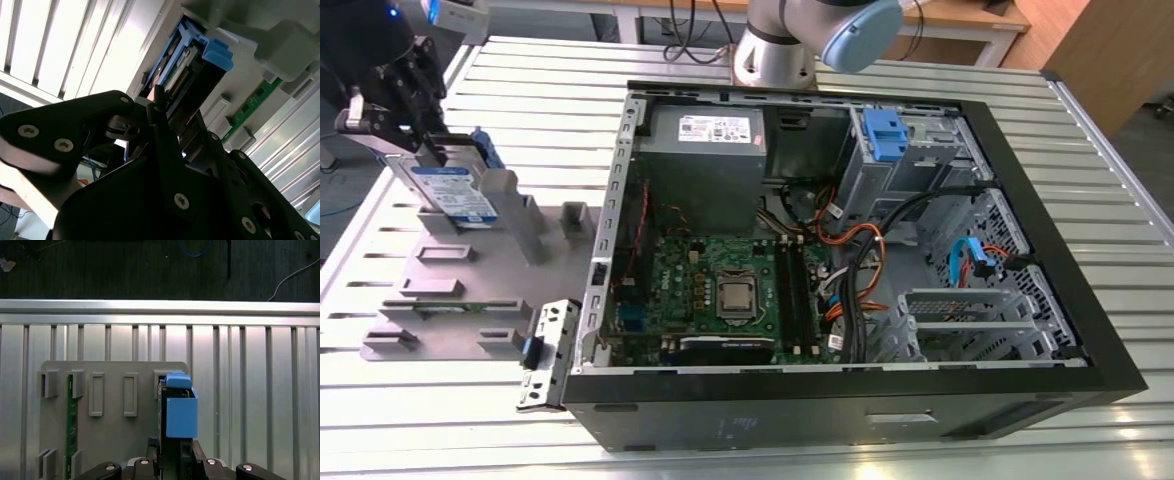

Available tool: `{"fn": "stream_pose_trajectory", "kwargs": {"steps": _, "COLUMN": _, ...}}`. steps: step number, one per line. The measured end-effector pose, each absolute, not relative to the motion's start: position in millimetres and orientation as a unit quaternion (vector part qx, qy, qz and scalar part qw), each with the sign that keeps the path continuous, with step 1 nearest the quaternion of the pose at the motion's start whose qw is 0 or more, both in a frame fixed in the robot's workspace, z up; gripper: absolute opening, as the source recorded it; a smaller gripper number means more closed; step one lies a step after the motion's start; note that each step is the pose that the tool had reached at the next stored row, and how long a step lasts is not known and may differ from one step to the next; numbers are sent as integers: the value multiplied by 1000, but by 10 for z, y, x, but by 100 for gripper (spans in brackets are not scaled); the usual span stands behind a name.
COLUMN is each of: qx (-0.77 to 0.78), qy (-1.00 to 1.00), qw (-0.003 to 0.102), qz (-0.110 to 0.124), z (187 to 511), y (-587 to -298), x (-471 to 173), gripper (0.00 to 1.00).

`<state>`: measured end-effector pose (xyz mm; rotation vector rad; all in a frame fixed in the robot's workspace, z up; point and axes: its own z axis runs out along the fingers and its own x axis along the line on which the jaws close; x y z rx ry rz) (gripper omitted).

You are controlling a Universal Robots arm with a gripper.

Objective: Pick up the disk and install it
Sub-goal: 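Pick up the disk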

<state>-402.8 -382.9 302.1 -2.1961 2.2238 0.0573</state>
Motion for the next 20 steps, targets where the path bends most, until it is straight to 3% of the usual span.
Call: {"fn": "stream_pose_trajectory", "kwargs": {"steps": 20, "qx": -702, "qy": 711, "qw": 8, "qz": 18, "z": 3108, "y": -3829, "x": -4024, "gripper": 35}}
